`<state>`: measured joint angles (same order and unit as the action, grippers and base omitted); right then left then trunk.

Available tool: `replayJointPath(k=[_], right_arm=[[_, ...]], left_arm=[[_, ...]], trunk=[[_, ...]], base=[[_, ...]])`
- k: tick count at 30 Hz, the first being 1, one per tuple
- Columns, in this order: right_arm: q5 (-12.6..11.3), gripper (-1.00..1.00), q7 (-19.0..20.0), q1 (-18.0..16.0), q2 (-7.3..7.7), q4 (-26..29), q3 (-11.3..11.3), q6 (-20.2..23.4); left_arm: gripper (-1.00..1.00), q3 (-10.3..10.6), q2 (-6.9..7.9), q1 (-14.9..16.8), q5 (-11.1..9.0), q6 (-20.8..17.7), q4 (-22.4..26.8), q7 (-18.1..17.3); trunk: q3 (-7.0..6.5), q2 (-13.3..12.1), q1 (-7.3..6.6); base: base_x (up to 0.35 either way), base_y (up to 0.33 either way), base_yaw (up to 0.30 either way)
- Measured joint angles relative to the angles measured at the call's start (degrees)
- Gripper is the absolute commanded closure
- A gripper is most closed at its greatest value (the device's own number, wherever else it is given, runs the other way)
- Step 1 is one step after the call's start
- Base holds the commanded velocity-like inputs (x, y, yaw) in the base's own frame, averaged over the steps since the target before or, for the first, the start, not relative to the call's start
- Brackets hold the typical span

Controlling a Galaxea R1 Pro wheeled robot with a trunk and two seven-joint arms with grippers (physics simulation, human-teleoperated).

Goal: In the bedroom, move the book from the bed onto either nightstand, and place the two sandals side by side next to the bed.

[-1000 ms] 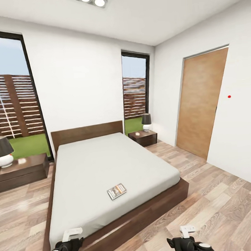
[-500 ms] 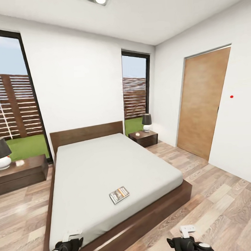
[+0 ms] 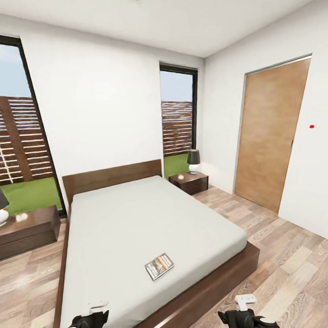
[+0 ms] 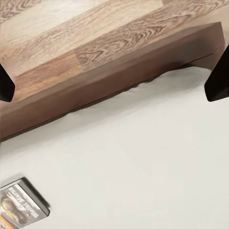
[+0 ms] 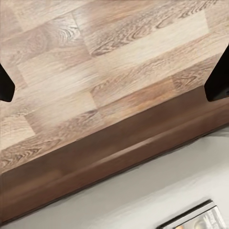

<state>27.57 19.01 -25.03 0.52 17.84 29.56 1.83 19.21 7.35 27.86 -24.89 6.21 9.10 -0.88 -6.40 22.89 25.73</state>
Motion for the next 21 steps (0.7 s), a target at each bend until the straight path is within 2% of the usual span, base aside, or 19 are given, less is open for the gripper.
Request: replayJointPath(k=[10,21], right_arm=[[-0.02,-1.0,0.01,0.02,0.01,-0.04,0.01,0.0],[-0.04,-1.0,0.02,0.01,0.03,-0.07,0.01,0.0]], left_arm=[[-1.0,0.0,-0.01,0.01,0.0,0.0,-0.01,0.01],[-1.0,0.0,-0.01,-0.01,0.0,0.0,-0.02,0.0]], trunk=[[0.0,-0.01,0.01],[0.0,-0.01,0.02]], base=[[0.269,0.013,-0.213],[0.068,0.013,-0.286]])
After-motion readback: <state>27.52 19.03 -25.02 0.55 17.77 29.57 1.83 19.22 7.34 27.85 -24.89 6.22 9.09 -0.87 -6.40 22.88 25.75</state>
